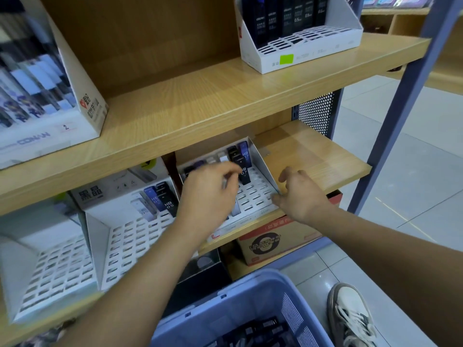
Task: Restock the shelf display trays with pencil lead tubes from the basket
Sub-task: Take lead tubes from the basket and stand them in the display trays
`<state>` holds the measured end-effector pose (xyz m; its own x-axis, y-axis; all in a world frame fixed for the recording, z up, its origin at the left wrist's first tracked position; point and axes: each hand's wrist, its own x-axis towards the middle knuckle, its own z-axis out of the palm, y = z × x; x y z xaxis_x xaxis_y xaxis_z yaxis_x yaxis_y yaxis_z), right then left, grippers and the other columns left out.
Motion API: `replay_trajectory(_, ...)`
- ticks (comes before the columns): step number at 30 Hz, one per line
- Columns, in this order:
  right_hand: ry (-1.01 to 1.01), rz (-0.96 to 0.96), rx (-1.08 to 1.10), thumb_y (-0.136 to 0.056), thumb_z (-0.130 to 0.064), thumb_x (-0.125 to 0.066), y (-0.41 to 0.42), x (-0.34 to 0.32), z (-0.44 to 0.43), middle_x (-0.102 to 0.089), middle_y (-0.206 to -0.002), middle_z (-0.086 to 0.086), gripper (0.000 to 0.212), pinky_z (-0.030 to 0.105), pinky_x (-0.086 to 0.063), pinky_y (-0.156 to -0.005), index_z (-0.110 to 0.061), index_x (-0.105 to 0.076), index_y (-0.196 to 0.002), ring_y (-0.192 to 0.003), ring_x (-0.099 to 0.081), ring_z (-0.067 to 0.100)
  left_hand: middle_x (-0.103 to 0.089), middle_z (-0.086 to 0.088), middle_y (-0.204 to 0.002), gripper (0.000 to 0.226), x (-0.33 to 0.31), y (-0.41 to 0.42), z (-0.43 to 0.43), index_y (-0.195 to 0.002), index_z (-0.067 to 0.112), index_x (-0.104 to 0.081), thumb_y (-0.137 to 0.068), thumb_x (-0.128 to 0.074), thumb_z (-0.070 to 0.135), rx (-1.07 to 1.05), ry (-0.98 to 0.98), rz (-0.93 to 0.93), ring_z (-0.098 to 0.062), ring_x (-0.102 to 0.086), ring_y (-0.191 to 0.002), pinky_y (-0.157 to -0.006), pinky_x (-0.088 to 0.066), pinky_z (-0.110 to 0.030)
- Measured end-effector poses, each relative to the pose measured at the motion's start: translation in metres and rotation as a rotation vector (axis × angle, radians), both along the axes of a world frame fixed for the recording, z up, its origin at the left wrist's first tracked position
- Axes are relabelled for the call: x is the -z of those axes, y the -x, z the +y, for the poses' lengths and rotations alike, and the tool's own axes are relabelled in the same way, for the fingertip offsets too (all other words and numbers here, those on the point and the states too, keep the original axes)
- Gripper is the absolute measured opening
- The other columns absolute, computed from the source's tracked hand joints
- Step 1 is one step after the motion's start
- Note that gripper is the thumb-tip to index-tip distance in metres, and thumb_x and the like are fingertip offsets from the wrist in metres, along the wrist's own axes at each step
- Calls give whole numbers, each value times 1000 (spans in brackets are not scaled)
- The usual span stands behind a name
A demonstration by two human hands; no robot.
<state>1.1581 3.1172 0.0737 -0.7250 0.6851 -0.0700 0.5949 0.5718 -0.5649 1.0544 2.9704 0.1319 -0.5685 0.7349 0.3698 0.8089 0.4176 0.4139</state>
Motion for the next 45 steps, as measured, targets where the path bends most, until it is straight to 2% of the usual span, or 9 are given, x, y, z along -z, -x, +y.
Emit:
replay_trajectory(4, -69, -227, -299, -90, -15, -58, -21, -25, -19, -67, -96, 8, 9, 29, -49, -73, -12, -65, -95, -85, -58, 21, -62, 14, -63, 18, 34, -37, -63, -86, 32, -72, -84, -62, 17, 30, 41, -319, -3, -57, -60, -64, -49, -21)
replay_trajectory(7, 58, -506, -559, -87, -10, -55, -40, -12, -54, -63, -67, 9, 18, 28, -41, -60, -3, -68, -75, -60, -50, 17, -65, 18, -71, 24, 78, -51, -95, -87, 29, -72, -85, -55, 14, 142, 410, -398, 1, -59, -67, -70, -50, -22)
replay_trajectory(12, 186, -732, -661, -92, -25, -61, -69, 77, -118, -68, -110, 9, 10, 28, -47, -81, -21, -65, -100, -86, -56, 20, -70, 4, -109, 27, 193, -71, -162, -103, 26, -71, -86, -51, 17, 135, 833, -459, -18, -62, -104, -89, -48, -29)
replay_trajectory(17, 290, -759, -552, -96, -20, -53, -88, 188, -164, -58, -128, 15, 32, 30, -43, -88, -6, -56, -124, -116, -55, 32, -61, -5, -119, 25, 284, -86, -226, -110, 22, -63, -85, -61, 21, 28, 924, -630, -23, -57, -106, -88, -49, -30)
replay_trajectory(21, 322, -779, -516, -91, -17, -58, -101, 242, -182, -23, -157, 13, 76, 41, -37, -109, -14, -17, -154, -140, -30, 36, -39, -7, -146, 57, 327, -86, -236, -138, 19, -43, -85, -62, 28, -34, 958, -650, -28, -40, -129, -105, -40, -41)
replay_trajectory(25, 245, -767, -635, -91, -14, -60, -97, 271, -200, -11, -161, 7, 79, 50, -36, -108, -23, -13, -155, -144, -19, 35, -30, -10, -149, 78, 348, -94, -238, -148, 15, -24, -84, -66, 30, -37, 1044, -705, -32, -32, -133, -107, -37, -41)
replay_trajectory(31, 42, -821, -708, -92, -25, -63, -96, 289, -221, -26, -151, 11, 70, 58, -20, -113, -28, -23, -150, -138, -32, 35, -58, -8, -126, 57, 355, -101, -240, -134, 20, -41, -85, -67, 34, -115, 1016, -622, -28, -54, -114, -92, -48, -42)
replay_trajectory(39, 225, -782, -595, -96, -25, -56, -89, 283, -207, -56, -130, 16, 52, 40, -49, -89, -14, -32, -141, -116, -55, 34, -65, -9, -112, 21, 335, -86, -231, -113, 11, -56, -92, -55, 5, -201, 728, -872, -25, -59, -104, -84, -47, -27)
replay_trajectory(45, 1005, -498, -25, -95, -5, -55, -80, 248, -196, -61, -90, 13, 18, 36, -49, -64, -14, -52, -109, -79, -58, 27, -66, -8, -106, 18, 299, -75, -216, -103, 15, -58, -89, -62, 5, -464, 354, -1340, -25, -63, -98, -93, -50, -41)
